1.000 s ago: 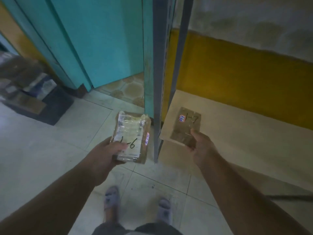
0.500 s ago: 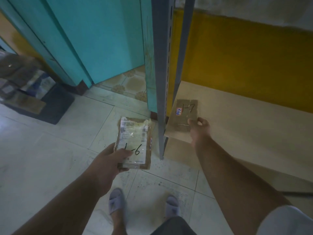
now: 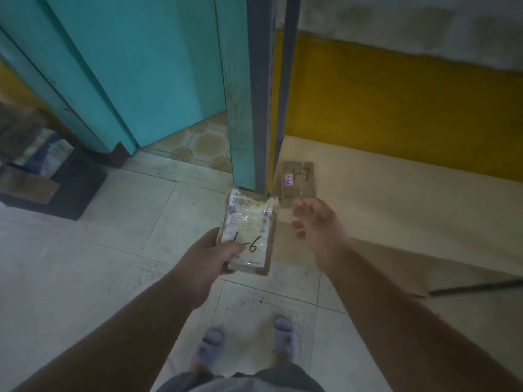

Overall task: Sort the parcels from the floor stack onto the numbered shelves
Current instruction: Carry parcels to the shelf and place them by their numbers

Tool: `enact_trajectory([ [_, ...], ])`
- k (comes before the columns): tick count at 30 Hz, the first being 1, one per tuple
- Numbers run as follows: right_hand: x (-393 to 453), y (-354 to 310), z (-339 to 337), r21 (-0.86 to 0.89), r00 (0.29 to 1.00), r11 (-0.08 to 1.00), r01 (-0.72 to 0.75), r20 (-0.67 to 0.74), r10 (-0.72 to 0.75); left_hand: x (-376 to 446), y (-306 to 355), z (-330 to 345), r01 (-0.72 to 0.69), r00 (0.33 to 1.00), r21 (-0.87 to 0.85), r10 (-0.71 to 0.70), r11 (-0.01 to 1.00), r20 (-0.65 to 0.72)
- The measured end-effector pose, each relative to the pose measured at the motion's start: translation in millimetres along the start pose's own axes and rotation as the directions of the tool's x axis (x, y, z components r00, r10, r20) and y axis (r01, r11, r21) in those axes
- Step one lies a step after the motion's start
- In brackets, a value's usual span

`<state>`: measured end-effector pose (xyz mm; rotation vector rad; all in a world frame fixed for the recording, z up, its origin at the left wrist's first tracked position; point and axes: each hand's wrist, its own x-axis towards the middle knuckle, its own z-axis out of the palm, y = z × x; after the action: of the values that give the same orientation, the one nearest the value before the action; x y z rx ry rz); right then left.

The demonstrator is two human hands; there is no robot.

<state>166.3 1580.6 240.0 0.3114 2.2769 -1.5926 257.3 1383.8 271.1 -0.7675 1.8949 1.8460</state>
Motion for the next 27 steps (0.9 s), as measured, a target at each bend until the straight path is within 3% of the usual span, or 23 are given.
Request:
enact_trajectory([
  [3, -57.5, -17.5, 10.6, 0.147, 0.994, 0.989, 0.020, 0.105, -0.036, -12.4, 7.8, -5.3, -0.058, 0.997, 0.087, 0.053, 0.995, 0.064],
  [7, -107.4, -42.4, 11.0, 0.129, 0.984, 0.983, 0.131, -0.140, -0.113, -27.6, 24.2, -17.8, -0.228, 0.955, 0.199, 0.178, 0.953, 0.238],
  [12, -169.8, -94.1, -11.4, -0.039, 0.888, 0.961, 0.275, -0.373, -0.270, -54.5, 62.1, -15.9, -0.486, 0.859, 0.323, 0.376, 0.812, 0.346],
  [19, -240.6, -165.3, -61.1, -0.250, 0.624, 0.900, 0.356, -0.654, -0.429, -109.2, 127.6, 17.8, -0.714, 0.675, 0.099, 0.643, 0.693, 0.362],
  [27, -250.8, -246.0, -138.9, -0.415, 0.535, 0.830, 0.374, -0.634, -0.558, -148.0, 216.1, 49.7, -0.903, 0.394, -0.005, 0.833, 0.430, 0.389],
])
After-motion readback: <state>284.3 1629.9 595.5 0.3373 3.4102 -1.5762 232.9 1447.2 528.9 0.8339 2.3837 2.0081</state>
